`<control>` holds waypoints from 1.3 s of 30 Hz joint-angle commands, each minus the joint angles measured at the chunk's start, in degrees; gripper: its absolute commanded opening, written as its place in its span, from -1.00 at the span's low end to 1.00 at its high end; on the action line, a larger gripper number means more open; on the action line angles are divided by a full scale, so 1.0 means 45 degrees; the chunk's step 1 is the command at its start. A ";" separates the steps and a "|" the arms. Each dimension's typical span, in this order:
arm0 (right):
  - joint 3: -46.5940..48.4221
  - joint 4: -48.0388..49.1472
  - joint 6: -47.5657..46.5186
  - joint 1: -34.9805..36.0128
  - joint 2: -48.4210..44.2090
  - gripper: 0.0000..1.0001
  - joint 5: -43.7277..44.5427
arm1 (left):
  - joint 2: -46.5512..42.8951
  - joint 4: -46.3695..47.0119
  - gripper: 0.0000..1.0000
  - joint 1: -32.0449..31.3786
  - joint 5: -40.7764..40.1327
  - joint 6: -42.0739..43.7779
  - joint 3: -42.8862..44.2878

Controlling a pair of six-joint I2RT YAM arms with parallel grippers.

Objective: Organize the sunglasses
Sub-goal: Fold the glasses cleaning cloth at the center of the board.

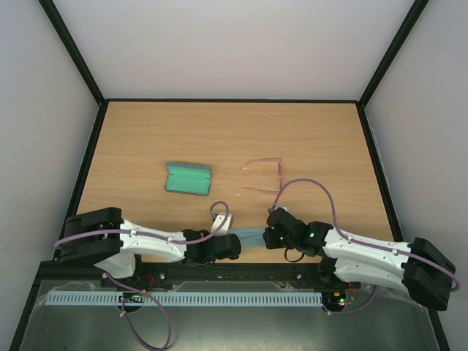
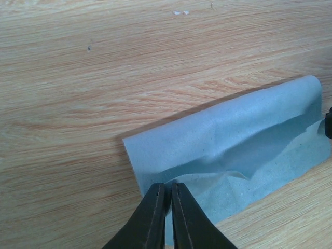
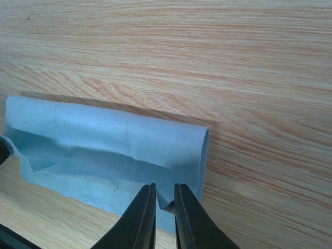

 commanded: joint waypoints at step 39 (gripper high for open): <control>0.1237 -0.1812 0.0761 0.0669 0.1661 -0.60 0.1658 | -0.2688 -0.1184 -0.30 0.0285 0.0269 -0.0858 -0.0999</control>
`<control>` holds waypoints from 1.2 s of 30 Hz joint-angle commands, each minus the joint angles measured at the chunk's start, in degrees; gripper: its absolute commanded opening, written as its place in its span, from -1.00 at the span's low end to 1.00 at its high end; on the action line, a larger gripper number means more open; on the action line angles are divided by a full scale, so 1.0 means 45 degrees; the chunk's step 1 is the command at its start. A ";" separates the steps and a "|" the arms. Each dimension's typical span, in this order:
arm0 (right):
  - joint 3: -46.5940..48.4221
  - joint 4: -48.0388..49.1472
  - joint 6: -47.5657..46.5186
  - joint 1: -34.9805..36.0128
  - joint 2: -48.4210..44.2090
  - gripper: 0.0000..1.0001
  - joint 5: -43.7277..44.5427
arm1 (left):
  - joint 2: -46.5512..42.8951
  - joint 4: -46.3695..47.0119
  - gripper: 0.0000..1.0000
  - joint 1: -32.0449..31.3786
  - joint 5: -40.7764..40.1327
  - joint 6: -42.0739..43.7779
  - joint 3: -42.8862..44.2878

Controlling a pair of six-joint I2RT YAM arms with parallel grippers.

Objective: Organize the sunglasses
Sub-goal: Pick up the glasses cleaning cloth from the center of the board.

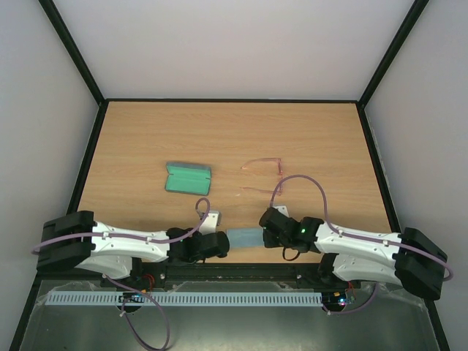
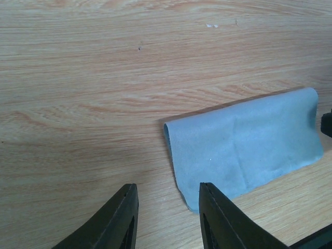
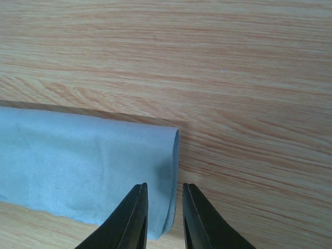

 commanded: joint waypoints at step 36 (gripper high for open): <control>-0.0687 0.0434 0.0722 0.0081 0.1120 -0.97 0.0698 | 0.1015 0.1923 -0.28 0.0343 0.1678 0.0581 -0.0155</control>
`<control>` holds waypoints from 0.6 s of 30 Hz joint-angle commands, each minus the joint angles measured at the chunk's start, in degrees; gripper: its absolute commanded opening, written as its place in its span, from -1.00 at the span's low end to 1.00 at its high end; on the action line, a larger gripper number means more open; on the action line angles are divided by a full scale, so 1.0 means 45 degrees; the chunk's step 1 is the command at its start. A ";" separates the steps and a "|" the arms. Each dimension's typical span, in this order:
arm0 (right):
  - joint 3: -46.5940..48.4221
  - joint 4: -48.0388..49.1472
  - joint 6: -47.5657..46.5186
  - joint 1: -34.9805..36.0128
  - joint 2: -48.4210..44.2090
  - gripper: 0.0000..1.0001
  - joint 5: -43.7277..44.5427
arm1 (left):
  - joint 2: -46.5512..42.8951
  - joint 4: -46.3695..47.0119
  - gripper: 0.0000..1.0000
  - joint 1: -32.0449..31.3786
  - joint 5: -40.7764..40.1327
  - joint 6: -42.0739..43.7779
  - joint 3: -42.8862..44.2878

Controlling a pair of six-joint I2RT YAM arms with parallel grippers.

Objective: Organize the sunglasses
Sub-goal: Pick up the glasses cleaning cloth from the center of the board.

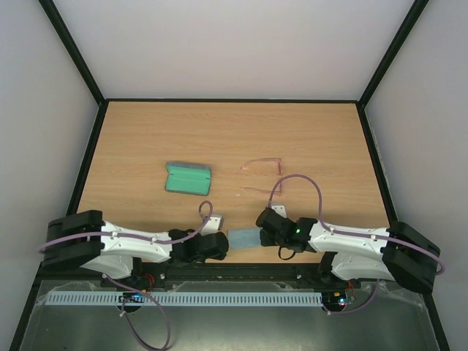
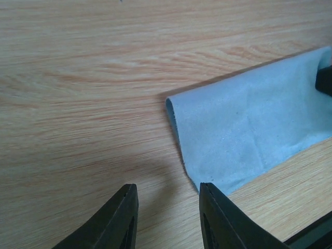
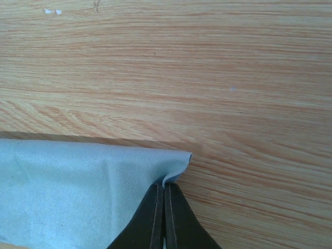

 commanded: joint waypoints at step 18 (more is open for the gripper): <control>-0.0978 -0.0586 0.0027 0.0062 -0.0948 -0.97 -0.0022 | 0.3183 -0.0289 -0.52 0.0193 0.0084 -0.0497 0.1725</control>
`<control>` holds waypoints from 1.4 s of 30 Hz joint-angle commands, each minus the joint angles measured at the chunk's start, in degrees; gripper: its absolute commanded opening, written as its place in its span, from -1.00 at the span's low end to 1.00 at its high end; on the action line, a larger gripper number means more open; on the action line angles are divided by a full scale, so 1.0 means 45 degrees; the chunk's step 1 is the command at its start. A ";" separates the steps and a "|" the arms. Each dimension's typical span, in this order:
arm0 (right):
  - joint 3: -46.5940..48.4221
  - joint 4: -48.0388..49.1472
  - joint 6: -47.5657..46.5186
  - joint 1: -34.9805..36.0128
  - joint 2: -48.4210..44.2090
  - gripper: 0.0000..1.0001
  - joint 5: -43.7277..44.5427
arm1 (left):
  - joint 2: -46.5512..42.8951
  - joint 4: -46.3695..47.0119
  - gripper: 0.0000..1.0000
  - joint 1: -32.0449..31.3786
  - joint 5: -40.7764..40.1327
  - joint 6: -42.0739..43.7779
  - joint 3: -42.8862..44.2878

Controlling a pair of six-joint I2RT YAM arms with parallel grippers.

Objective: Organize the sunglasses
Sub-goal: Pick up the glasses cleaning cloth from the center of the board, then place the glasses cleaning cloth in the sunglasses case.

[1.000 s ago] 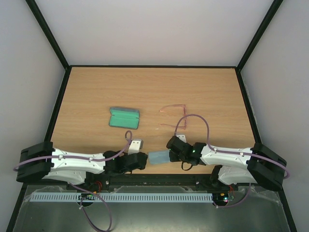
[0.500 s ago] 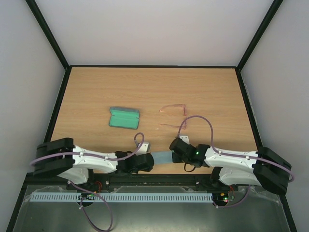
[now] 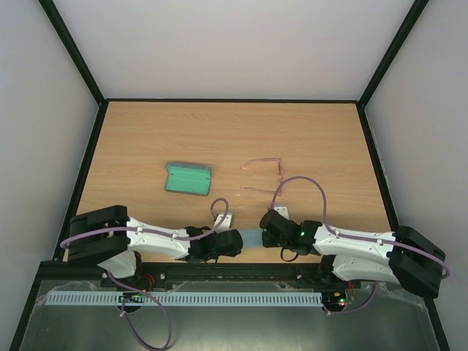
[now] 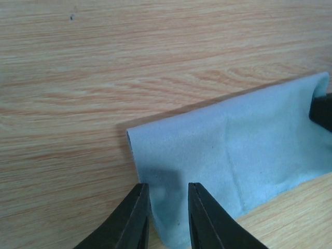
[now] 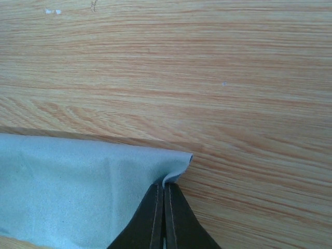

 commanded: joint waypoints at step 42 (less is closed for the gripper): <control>0.6784 -0.0316 -0.2308 -0.0446 0.5146 -0.97 -0.0051 | -0.4589 -0.2856 -0.95 0.4635 -0.0484 0.2319 -0.0718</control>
